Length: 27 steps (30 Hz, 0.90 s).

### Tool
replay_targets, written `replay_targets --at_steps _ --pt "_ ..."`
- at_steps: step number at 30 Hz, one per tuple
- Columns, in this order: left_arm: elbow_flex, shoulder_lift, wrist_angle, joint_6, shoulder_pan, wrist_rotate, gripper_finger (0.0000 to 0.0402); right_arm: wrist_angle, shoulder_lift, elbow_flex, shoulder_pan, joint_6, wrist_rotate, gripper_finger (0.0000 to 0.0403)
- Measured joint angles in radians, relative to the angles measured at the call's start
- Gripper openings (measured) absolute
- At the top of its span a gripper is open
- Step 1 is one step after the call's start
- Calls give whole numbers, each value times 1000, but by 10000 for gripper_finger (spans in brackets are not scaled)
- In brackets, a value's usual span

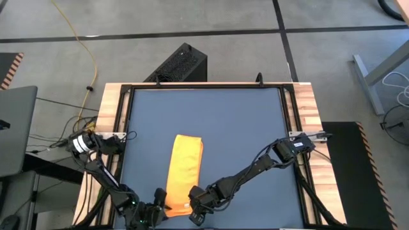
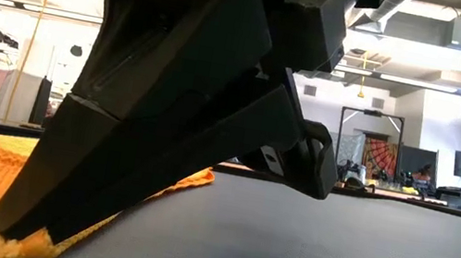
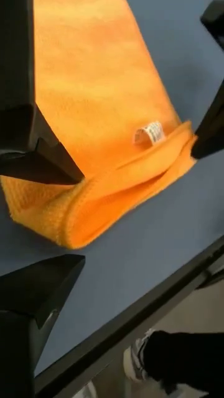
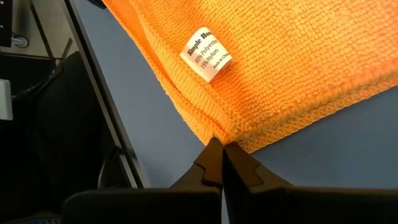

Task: Roll towel
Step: Roll the yellow microfiber cloth on the table

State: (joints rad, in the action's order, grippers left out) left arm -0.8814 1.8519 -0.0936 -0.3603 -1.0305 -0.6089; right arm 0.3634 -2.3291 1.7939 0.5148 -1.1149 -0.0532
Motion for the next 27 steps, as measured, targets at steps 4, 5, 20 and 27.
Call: replay_targets --at_steps 4,5,20,27 --pt "0 0 0 -2 1 -7 146 1 0 0 0 -3 0 20" --pt "0 0 0 -4 0 -7 131 1 0 0 0 -3 0 20" --pt "0 -3 17 -125 33 146 1 0 1 1 7 -86 2 20" --pt "0 -3 24 -130 77 201 0 3 2 1 33 -169 2 20"
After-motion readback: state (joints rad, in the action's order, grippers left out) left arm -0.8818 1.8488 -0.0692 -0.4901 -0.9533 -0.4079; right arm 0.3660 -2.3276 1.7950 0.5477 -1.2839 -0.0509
